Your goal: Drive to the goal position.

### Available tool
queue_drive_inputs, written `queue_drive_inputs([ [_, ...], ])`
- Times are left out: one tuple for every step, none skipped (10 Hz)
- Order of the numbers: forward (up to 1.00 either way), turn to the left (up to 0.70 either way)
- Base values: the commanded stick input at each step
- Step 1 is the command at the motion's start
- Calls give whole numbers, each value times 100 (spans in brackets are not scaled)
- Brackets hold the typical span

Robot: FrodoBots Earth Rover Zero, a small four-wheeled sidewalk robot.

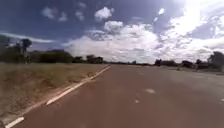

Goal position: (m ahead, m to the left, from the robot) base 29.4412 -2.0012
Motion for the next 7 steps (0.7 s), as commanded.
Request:
queue_drive_inputs([
  [100, 0],
  [100, 0],
  [100, 0],
  [100, 0],
  [100, 0],
  [100, 0],
  [100, 0],
])
